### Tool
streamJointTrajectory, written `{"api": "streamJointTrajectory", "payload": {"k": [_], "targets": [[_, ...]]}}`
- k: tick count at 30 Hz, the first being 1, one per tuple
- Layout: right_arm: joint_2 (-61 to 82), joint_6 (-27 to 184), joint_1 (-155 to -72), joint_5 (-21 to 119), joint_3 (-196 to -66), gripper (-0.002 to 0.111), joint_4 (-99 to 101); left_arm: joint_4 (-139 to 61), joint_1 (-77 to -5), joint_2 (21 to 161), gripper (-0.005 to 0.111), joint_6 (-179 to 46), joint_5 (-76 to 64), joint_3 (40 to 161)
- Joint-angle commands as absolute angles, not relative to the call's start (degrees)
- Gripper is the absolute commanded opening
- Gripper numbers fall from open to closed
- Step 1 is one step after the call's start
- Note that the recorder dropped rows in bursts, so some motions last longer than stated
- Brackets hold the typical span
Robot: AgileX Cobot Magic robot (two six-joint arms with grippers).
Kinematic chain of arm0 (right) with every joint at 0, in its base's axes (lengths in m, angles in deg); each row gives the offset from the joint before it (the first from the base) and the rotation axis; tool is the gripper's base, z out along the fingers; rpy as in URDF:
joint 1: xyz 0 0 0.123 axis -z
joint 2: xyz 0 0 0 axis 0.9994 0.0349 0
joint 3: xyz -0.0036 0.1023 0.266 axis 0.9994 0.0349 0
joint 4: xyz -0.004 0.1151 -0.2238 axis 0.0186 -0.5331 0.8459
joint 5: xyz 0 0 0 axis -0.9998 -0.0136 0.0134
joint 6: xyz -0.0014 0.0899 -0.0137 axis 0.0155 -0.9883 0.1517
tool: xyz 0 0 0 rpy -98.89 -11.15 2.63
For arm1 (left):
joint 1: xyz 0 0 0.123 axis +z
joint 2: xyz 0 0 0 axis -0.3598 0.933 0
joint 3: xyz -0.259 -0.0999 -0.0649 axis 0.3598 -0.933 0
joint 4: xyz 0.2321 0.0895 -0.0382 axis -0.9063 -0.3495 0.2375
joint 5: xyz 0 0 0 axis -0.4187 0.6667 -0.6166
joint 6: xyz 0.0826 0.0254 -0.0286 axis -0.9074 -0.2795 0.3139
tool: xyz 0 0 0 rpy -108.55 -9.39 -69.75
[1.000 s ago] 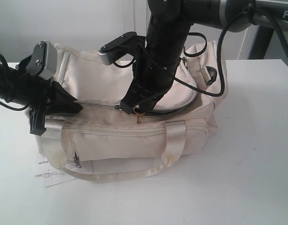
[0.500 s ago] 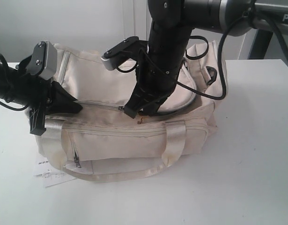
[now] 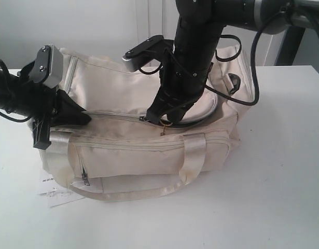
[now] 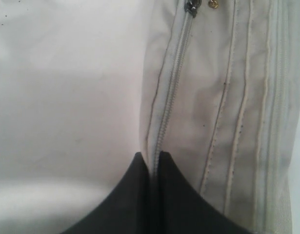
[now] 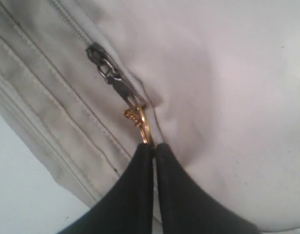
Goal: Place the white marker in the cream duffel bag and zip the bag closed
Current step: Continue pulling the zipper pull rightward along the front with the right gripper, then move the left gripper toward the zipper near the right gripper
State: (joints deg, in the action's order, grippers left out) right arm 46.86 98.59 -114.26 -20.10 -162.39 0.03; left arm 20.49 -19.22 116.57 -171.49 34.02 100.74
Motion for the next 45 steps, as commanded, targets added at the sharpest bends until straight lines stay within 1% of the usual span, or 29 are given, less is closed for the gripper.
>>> {"api": "streamJointTrajectory", "payload": {"k": [1,15,21,26,27,28,30,32,34,36,37,38,40,45], "targets": [[46.2,98.7,-112.5,-20.9,-162.0,0.0,1.4,20.7,-19.6,116.3,0.0,-174.6,34.6,100.2],[46.2,99.5,-111.4,-20.9,-161.8,0.0,1.4,20.7,-19.6,116.3,0.0,-174.6,34.6,100.2],[46.2,99.7,-110.7,-20.9,-159.2,0.0,0.8,20.7,-19.6,116.3,0.0,-174.6,34.6,100.2],[46.2,99.7,-110.7,-20.9,-159.1,0.0,-3.9,26.6,-19.6,116.2,0.0,-170.1,34.4,100.5],[46.2,99.7,-110.7,-20.9,-159.1,0.0,-4.7,27.7,-19.6,116.3,0.002,-169.2,34.5,100.5],[46.2,99.7,-110.7,-20.9,-159.1,0.0,-5.3,28.5,-19.6,116.3,0.005,-168.4,34.7,100.5],[46.2,99.7,-110.7,-20.9,-159.1,0.0,-6.6,29.0,-19.6,116.0,0.015,-167.9,34.7,100.5],[46.2,99.7,-110.7,-20.9,-159.1,0.0,-6.7,29.0,-19.6,115.5,0.029,-167.3,34.7,100.5],[46.2,99.7,-110.7,-20.9,-159.1,0.0,-6.6,29.0,-19.6,114.4,0.047,-167.3,34.4,100.5],[46.2,99.7,-110.7,-20.9,-159.1,0.0,-6.6,29.0,-19.5,113.4,0.063,-167.2,34.1,100.5],[46.2,99.7,-110.7,-20.9,-159.1,0.0,-6.6,29.0,-19.5,112.5,0.07,-167.0,34.1,100.5],[46.2,99.7,-110.7,-20.9,-159.1,0.0,-6.6,29.0,-19.4,111.9,0.075,-166.0,34.1,100.5],[46.2,99.7,-110.7,-20.9,-159.1,0.0,-6.6,29.1,-19.4,110.1,0.076,-161.8,34.6,100.5],[46.2,99.7,-110.7,-20.9,-159.1,0.0,-6.6,29.1,-19.6,108.4,0.076,-156.8,42.4,100.5]]}}
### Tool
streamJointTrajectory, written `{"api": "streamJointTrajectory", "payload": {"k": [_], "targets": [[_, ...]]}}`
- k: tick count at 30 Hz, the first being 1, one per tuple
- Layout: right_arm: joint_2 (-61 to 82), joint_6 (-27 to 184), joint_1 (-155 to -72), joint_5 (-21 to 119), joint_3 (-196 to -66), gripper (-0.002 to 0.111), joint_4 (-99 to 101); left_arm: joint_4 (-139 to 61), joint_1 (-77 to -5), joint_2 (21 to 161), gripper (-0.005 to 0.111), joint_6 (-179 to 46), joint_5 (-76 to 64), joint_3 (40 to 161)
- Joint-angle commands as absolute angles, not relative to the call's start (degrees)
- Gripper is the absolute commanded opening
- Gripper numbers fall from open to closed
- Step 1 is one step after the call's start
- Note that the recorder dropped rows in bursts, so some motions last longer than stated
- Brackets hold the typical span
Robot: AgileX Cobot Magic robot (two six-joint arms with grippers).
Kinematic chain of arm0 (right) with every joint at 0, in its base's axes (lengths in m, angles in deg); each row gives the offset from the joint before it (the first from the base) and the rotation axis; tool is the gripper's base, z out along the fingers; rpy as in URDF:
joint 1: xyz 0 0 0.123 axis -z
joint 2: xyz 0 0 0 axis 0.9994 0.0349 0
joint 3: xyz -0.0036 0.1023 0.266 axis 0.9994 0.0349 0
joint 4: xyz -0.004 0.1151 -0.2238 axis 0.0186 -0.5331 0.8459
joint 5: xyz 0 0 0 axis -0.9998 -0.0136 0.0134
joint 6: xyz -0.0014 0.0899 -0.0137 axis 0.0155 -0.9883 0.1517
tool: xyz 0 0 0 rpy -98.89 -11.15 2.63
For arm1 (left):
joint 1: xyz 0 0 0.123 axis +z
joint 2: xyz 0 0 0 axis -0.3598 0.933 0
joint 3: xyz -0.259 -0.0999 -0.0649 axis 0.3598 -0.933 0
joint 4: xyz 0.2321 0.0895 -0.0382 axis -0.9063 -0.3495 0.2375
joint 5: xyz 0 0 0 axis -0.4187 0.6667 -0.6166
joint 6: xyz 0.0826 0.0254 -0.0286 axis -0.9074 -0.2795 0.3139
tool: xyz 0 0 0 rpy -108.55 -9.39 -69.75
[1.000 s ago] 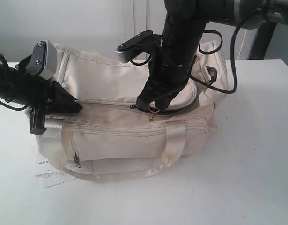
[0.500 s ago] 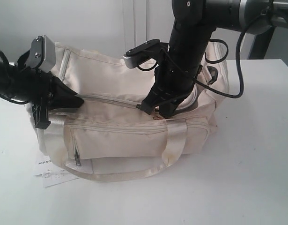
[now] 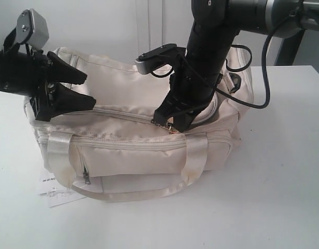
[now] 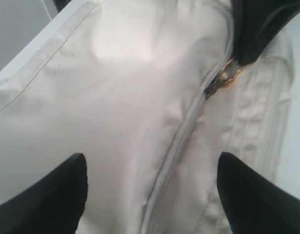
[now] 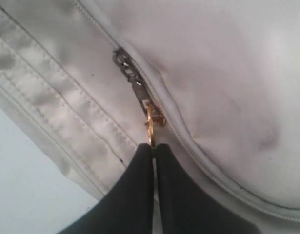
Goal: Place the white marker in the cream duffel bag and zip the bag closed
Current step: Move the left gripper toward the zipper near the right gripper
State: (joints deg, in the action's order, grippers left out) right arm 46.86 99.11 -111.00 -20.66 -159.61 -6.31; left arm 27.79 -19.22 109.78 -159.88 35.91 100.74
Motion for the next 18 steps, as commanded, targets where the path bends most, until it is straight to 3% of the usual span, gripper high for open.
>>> {"api": "streamJointTrajectory", "payload": {"k": [1,18], "targets": [[46.2,99.7,-110.7,-20.9,-159.1,0.0,-6.6,29.0,-19.6,108.4,0.076,-156.8,42.5,100.5],[46.2,100.2,-110.7,-20.9,-159.1,0.0,-6.6,34.1,-27.4,114.7,0.075,-170.3,33.0,100.5]]}}
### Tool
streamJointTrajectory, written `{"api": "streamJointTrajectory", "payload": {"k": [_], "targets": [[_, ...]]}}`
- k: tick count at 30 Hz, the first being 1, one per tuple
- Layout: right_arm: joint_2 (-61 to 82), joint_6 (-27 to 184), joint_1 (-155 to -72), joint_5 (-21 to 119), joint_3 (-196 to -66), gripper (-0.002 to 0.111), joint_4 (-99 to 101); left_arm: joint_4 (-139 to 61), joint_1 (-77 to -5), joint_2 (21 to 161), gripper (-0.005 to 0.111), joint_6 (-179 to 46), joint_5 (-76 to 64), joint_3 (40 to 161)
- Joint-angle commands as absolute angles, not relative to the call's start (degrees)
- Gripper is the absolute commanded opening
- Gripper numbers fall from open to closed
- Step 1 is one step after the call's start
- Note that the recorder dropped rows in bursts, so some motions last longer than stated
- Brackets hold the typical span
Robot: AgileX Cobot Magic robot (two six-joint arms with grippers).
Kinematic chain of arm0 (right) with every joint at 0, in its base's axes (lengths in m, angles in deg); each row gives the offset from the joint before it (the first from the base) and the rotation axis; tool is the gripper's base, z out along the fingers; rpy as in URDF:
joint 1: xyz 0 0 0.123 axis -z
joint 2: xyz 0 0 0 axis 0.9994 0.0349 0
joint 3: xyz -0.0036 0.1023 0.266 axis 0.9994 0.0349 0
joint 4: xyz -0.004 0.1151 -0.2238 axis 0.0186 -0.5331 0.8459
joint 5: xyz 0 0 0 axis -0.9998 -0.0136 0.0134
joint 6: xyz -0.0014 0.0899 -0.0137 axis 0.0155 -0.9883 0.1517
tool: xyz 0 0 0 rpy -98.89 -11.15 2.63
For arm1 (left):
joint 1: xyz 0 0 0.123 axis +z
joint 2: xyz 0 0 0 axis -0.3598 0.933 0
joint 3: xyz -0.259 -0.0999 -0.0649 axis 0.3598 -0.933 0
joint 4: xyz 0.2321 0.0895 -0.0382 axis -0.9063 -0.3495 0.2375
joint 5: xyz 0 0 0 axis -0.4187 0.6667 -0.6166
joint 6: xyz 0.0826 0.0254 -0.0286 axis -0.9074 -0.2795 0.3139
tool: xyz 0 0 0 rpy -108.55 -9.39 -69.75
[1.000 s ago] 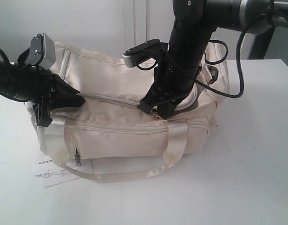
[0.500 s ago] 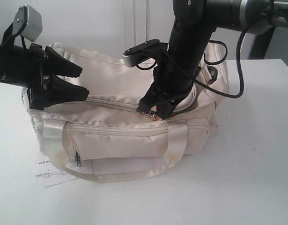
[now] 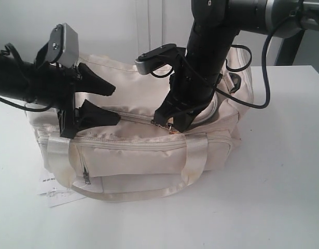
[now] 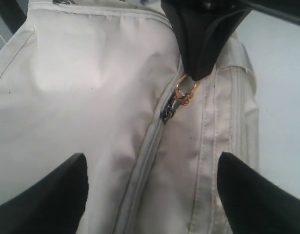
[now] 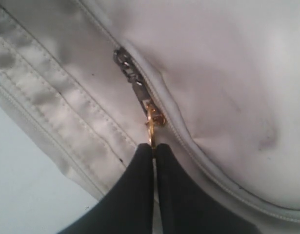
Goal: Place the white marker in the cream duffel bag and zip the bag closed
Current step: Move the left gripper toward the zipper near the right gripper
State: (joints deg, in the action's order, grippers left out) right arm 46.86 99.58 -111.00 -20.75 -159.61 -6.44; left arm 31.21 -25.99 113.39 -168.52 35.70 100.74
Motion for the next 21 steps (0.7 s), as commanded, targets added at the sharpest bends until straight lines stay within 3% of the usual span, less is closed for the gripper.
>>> {"api": "streamJointTrajectory", "payload": {"k": [1,18,21], "targets": [[46.2,100.2,-110.7,-20.9,-159.1,0.0,-6.6,34.8,-27.5,115.3,0.075,-170.9,33.0,100.5],[46.2,100.9,-110.7,-20.9,-159.1,0.0,-6.5,41.3,-27.5,121.7,0.075,-175.3,35.8,100.5],[46.2,100.9,-110.7,-20.9,-159.1,0.0,-6.5,41.4,-27.5,122.0,0.064,-175.2,35.8,100.5]]}}
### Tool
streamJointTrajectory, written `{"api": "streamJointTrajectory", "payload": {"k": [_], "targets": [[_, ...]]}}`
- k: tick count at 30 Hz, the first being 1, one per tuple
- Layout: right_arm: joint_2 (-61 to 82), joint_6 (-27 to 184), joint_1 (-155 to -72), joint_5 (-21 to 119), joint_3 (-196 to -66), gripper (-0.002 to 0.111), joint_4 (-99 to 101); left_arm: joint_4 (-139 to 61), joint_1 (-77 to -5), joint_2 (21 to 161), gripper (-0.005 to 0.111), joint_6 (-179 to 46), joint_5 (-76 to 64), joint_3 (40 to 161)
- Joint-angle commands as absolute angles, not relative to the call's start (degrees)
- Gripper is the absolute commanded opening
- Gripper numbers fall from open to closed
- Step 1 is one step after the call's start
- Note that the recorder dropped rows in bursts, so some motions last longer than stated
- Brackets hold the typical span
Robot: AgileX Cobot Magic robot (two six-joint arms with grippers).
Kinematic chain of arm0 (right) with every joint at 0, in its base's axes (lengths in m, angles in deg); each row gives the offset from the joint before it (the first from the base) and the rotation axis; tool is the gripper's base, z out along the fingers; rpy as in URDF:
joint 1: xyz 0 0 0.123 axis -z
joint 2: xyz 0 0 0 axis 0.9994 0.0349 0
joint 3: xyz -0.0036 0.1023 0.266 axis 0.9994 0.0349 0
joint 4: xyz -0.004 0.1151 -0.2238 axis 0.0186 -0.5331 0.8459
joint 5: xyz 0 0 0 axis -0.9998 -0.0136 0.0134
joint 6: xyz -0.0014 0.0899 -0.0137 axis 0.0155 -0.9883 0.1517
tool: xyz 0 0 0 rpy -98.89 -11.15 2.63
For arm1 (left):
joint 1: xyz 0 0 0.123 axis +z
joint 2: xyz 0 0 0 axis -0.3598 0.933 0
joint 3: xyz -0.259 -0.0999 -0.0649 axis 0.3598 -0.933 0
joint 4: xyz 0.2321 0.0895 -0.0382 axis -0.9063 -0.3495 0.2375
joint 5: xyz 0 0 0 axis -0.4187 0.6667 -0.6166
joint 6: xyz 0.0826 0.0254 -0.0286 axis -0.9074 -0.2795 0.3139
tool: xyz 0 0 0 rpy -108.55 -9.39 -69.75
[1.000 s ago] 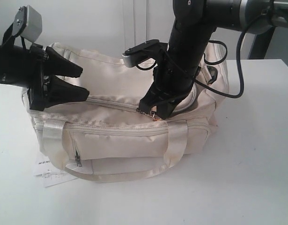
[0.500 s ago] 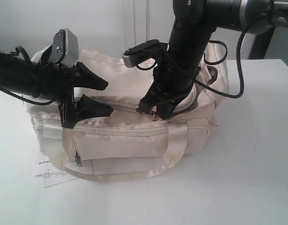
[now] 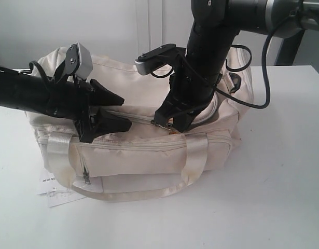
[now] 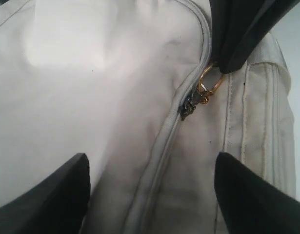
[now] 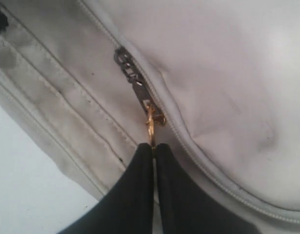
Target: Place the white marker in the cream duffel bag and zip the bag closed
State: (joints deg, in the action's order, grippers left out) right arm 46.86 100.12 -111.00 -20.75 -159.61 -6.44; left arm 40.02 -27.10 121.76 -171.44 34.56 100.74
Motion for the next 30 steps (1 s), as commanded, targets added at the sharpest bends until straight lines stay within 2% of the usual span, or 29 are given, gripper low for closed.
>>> {"api": "streamJointTrajectory", "payload": {"k": [1,6,9,30], "targets": [[46.2,100.9,-110.7,-20.9,-159.1,0.0,-6.5,41.4,-27.5,122.0,0.058,-175.2,35.8,100.5],[46.2,100.9,-110.7,-20.9,-159.1,0.0,-6.5,40.4,-27.5,122.8,0.019,-175.3,36.2,100.5],[46.2,101.2,-110.7,-20.9,-159.1,0.0,-6.5,40.1,-27.5,122.9,0.001,-175.3,36.2,100.5],[46.2,101.2,-110.7,-20.9,-159.1,0.0,-2.4,40.6,-26.9,120.8,0.0,-172.1,36.6,100.5]]}}
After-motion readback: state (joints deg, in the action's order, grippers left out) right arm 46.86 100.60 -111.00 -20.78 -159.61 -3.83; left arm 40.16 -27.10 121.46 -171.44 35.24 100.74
